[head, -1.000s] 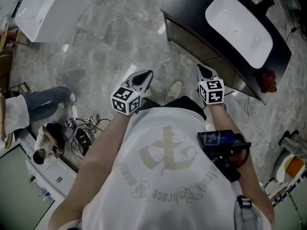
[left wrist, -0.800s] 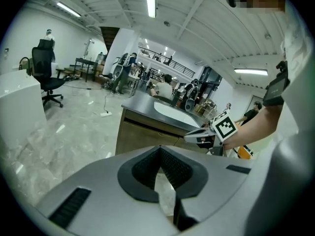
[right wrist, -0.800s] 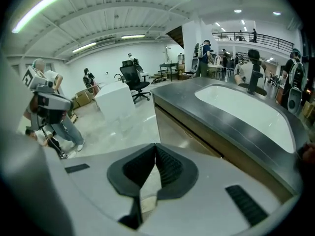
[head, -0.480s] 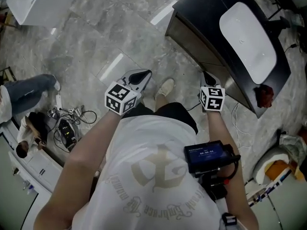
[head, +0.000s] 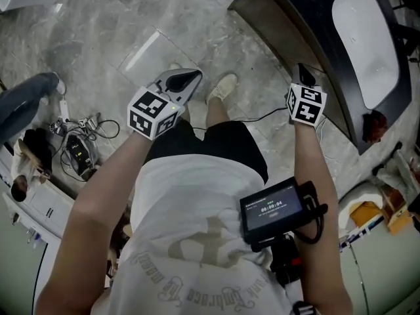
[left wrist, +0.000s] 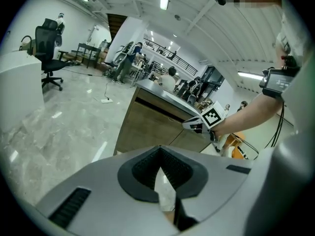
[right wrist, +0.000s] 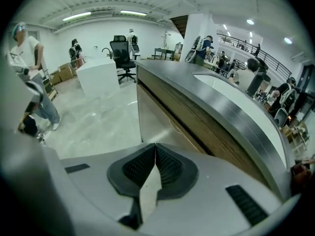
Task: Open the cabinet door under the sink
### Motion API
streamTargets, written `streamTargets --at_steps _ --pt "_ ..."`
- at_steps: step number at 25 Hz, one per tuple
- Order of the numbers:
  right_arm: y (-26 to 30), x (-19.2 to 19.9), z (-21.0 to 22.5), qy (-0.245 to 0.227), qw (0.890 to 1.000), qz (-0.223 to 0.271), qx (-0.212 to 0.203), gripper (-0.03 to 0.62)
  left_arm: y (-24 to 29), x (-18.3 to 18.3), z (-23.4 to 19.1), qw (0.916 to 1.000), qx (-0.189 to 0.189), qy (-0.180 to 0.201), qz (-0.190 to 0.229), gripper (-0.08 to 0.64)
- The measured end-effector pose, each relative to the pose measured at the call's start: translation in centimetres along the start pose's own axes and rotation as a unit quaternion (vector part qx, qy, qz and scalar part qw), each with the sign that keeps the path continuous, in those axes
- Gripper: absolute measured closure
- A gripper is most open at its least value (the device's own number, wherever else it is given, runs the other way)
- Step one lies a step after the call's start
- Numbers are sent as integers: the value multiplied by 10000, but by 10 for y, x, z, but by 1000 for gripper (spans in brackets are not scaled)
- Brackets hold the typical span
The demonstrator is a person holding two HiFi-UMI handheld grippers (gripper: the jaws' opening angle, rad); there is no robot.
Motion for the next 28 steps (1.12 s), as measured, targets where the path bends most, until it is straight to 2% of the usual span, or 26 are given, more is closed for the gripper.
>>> streamTargets --at_steps 4,8,12,17,21,24,28 --pt "15 0 -1 -354 9992 -98 173 578 9 13 -10 9999 23 -148 32 551" --pt "22 -1 3 -760 9951 -118 620 578 16 30 -21 9997 86 -221 -112 551" --pt "32 1 12 -1385 9836 -204 1137 577 27 44 -31 9995 150 -255 -131 551" --pt "35 10 13 -1765 9712 -413 1548 575 29 61 -42 9990 138 -417 -120 551" --pt "38 13 15 -2148 9596 -464 1756 518 34 72 -45 9982 154 -575 -77 551" --pt "43 16 10 -2667 9394 -570 2079 478 41 81 -46 9975 243 -659 -91 551" --pt "59 24 -3 -3457 8963 -868 2637 429 51 89 -49 9966 319 -750 -91 551"
Point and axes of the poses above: the fingertips, and each gripper's own axes: y forward along the fingers, z to its right, x out of its underside, the point moved 10 cm from there along -y, backward along the fingers, and after that the axes turned 8 degrees about -y, right-handed, at the moved point
